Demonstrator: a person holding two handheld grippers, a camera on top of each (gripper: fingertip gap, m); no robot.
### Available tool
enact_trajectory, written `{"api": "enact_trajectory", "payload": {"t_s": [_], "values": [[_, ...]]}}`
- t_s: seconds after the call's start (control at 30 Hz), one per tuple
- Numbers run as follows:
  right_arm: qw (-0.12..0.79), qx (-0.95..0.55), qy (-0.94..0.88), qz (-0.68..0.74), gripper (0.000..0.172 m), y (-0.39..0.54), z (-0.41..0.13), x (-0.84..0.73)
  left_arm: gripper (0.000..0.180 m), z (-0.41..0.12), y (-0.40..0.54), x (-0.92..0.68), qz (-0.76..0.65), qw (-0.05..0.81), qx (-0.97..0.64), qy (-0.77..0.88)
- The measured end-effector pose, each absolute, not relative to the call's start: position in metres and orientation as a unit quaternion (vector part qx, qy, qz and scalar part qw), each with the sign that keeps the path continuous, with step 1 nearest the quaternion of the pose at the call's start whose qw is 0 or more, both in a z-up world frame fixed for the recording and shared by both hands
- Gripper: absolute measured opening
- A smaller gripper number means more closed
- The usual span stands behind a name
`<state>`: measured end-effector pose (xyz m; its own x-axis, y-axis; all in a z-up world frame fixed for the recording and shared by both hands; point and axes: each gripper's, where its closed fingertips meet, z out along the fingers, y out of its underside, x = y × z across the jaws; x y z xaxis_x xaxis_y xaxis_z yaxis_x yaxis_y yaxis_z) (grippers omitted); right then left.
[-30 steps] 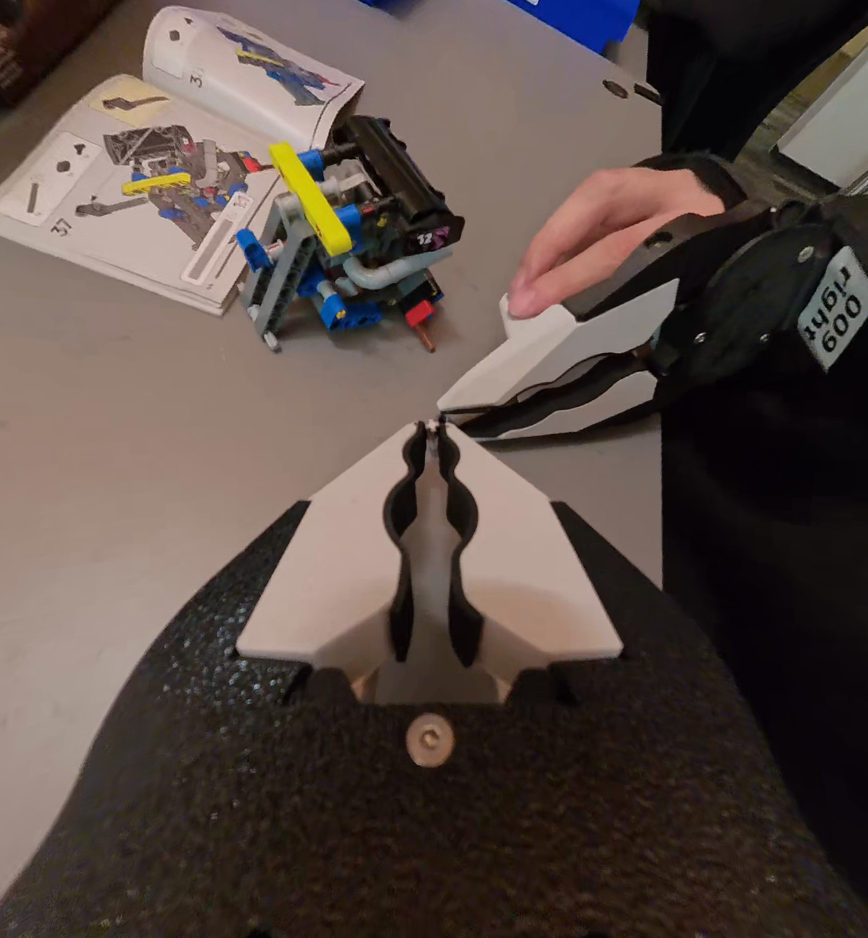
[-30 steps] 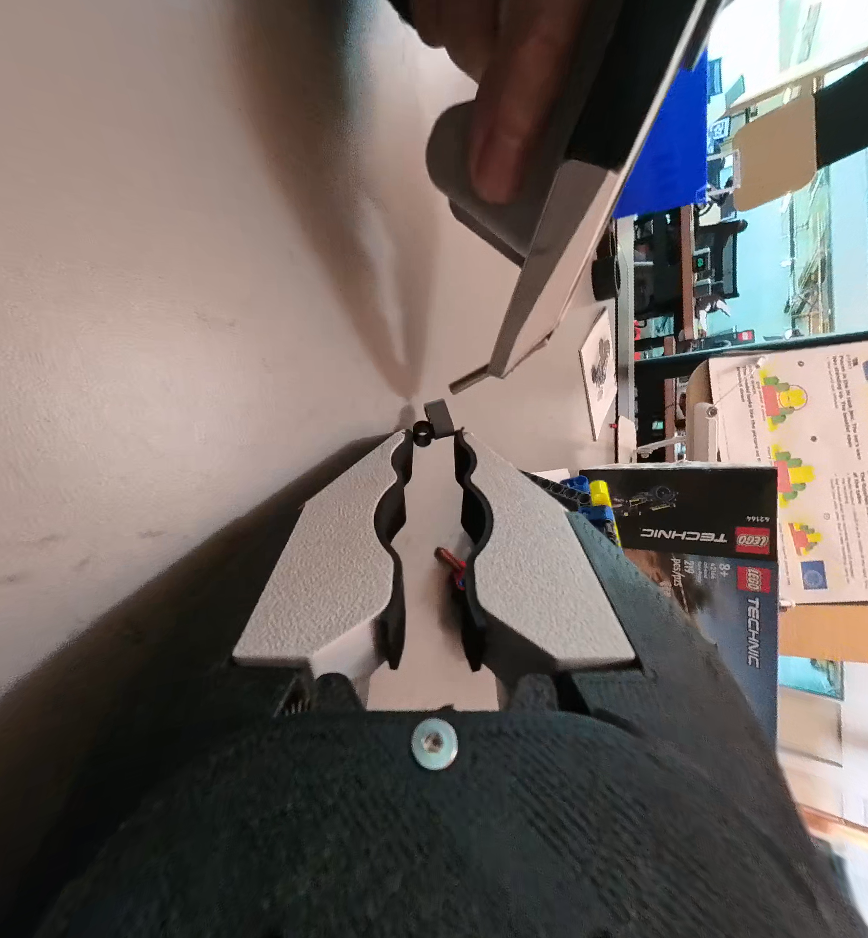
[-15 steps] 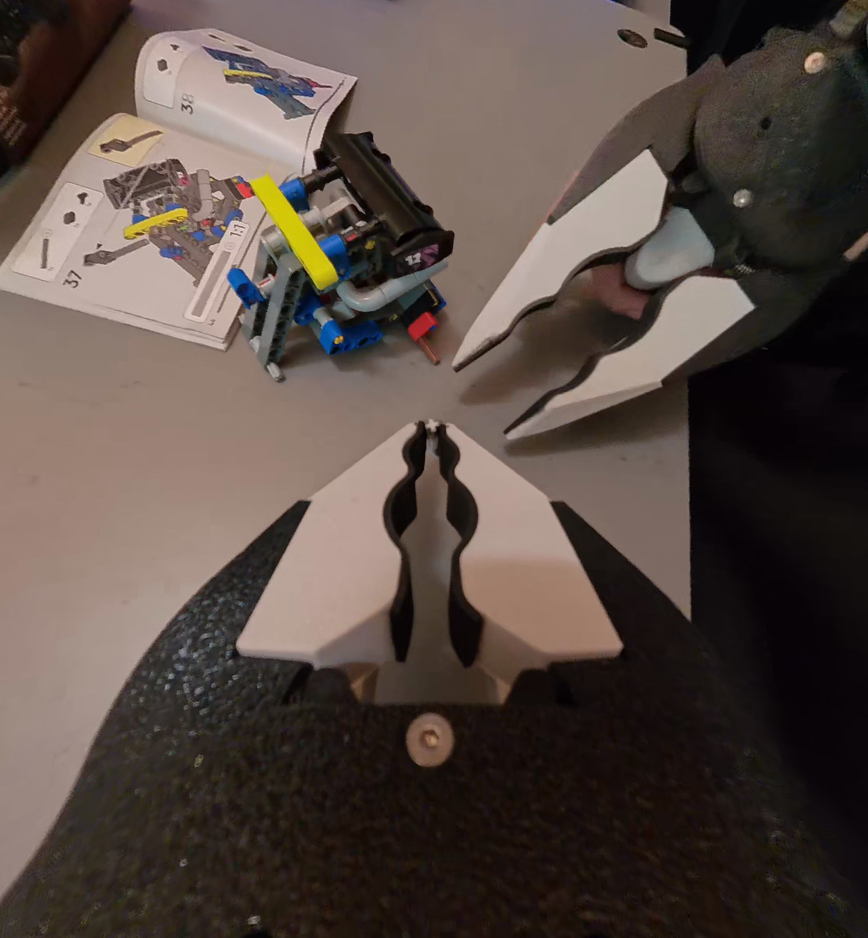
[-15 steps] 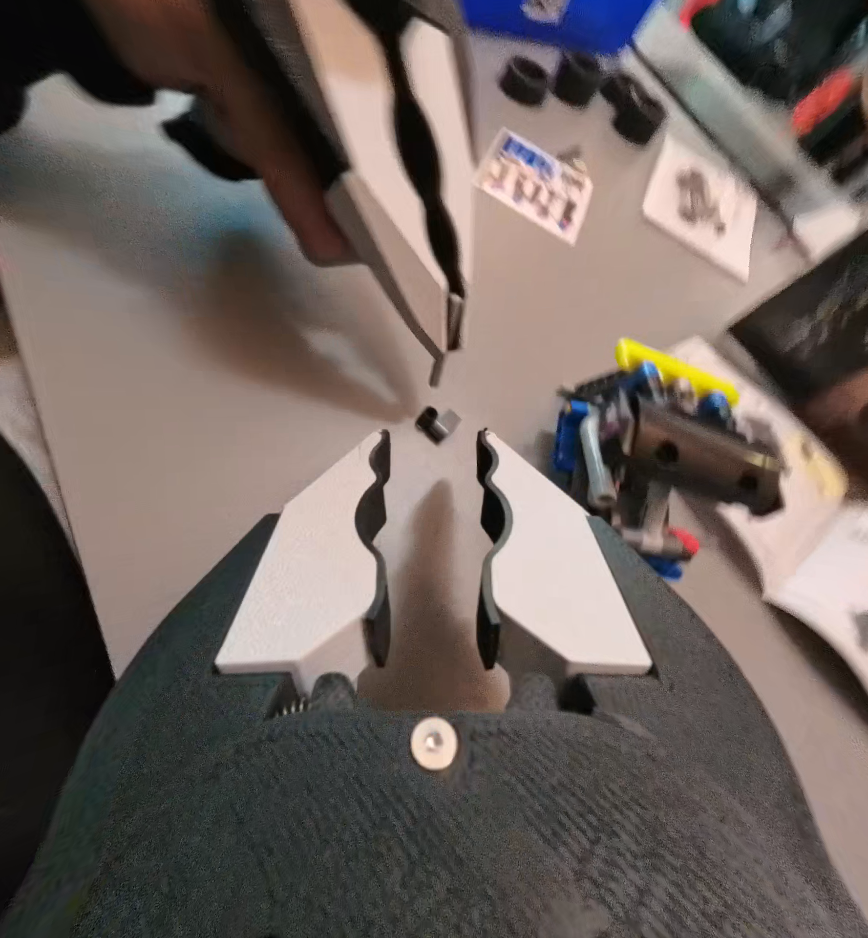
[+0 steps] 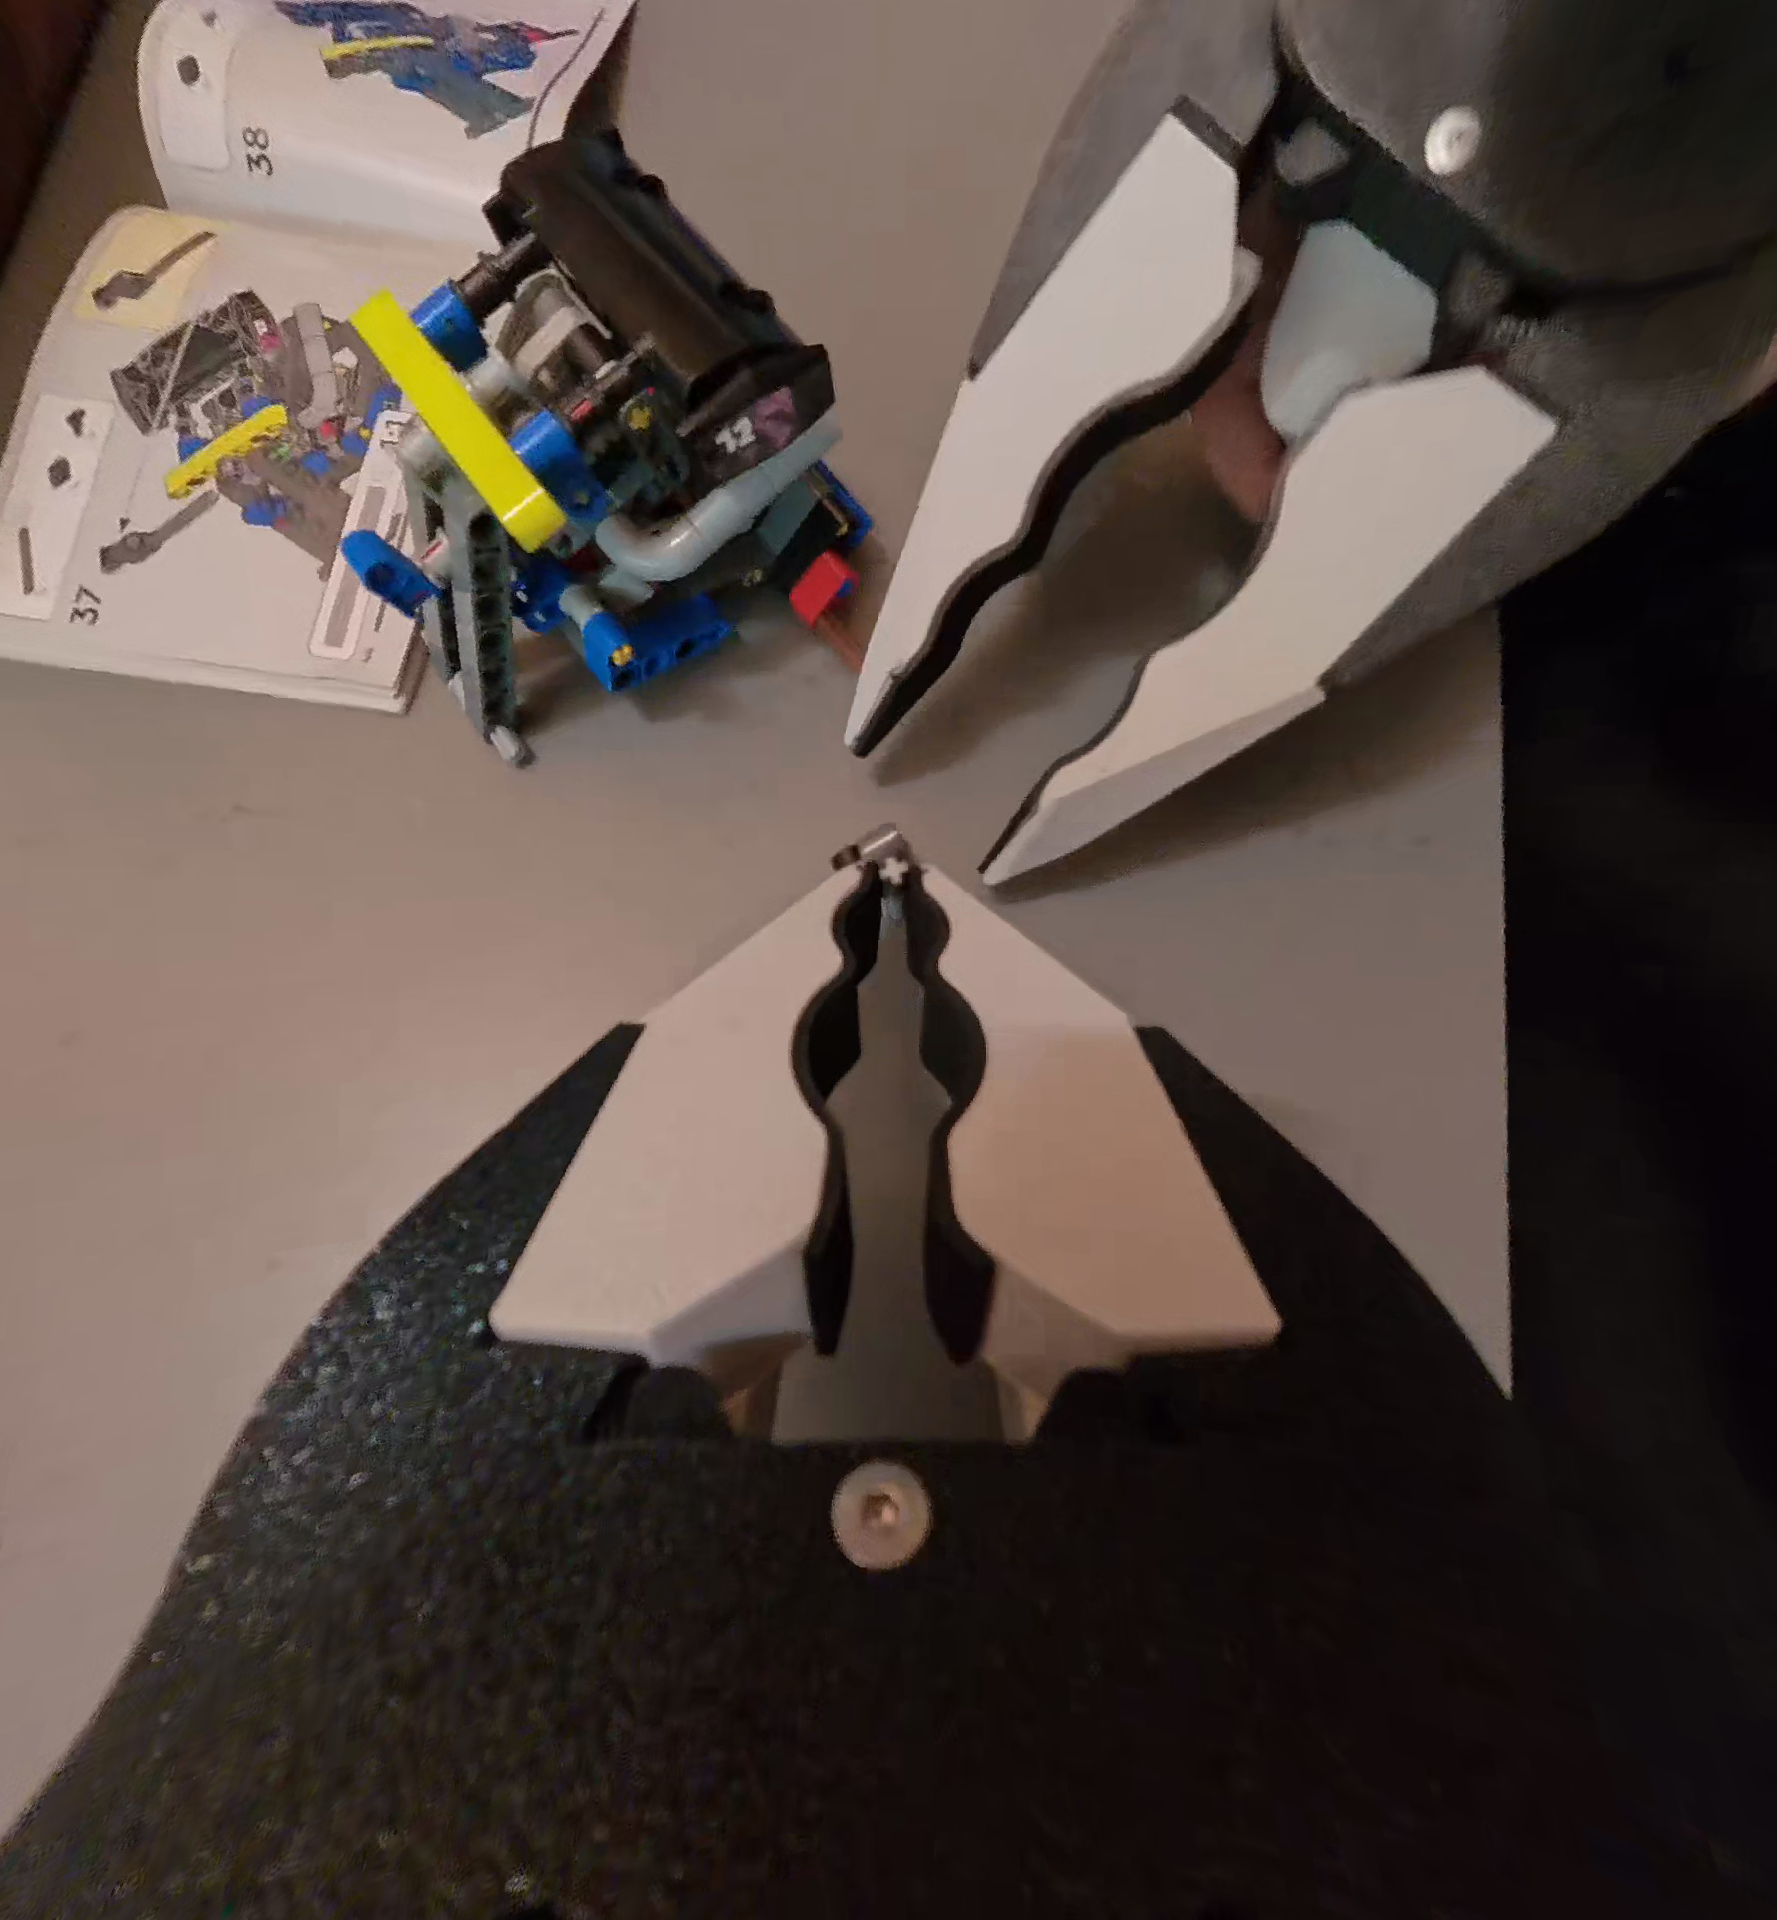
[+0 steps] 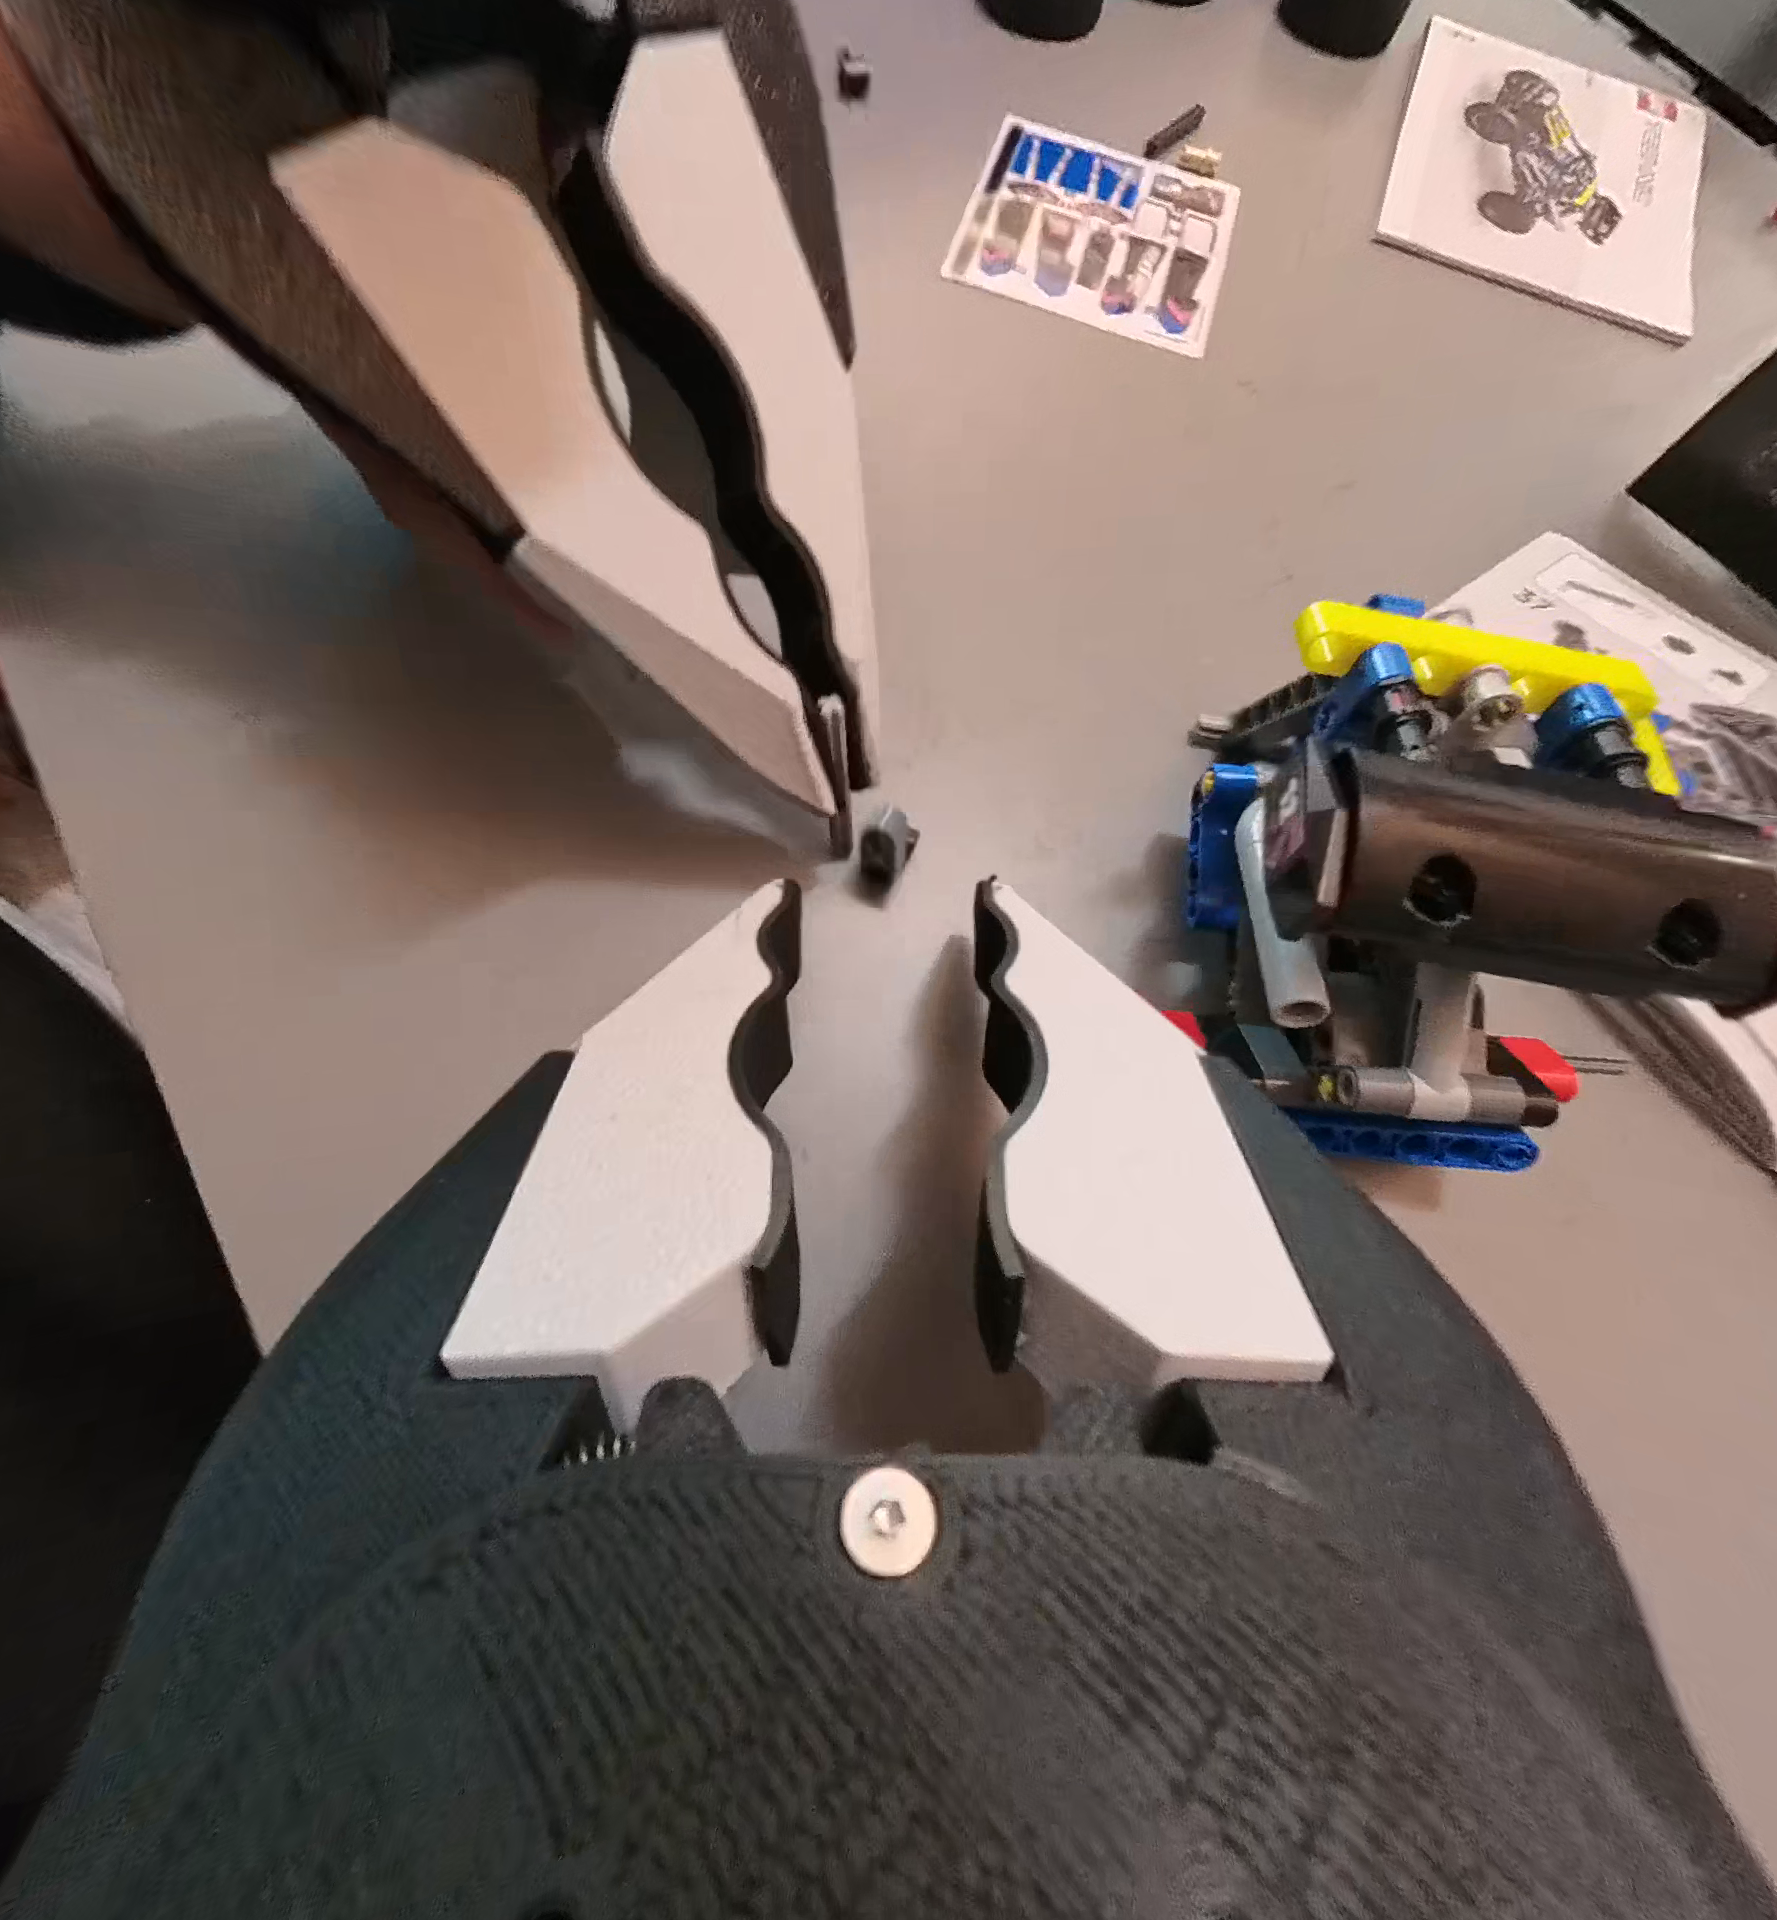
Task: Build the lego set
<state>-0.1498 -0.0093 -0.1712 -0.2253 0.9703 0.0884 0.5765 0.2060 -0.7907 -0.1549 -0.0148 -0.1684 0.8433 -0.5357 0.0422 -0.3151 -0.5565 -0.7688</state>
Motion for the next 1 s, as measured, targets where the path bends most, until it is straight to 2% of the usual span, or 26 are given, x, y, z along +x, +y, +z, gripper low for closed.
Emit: {"api": "enact_trajectory", "payload": {"t_s": [0.27,0.43,0.67,0.87,1.0], "values": [[0.291,-0.519,-0.743,0.305,0.022,-0.010,-0.180,-0.160,0.001,-0.168,-0.019,-0.154,-0.159,0.419,-0.864,0.229],[0.299,-0.491,-0.762,0.297,0.008,-0.015,-0.181,-0.162,0.001,-0.156,-0.020,-0.160,-0.155,0.448,-0.852,0.222],[0.317,-0.497,-0.755,0.288,0.021,-0.011,-0.179,-0.160,0.002,-0.140,-0.018,-0.158,-0.118,0.488,-0.825,0.260],[0.298,-0.492,-0.762,0.297,0.006,-0.015,-0.182,-0.158,0.001,-0.145,-0.015,-0.154,-0.120,0.470,-0.828,0.281],[0.300,-0.486,-0.766,0.295,0.005,-0.013,-0.182,-0.160,0.001,-0.146,-0.015,-0.150,-0.126,0.463,-0.827,0.293]]}}
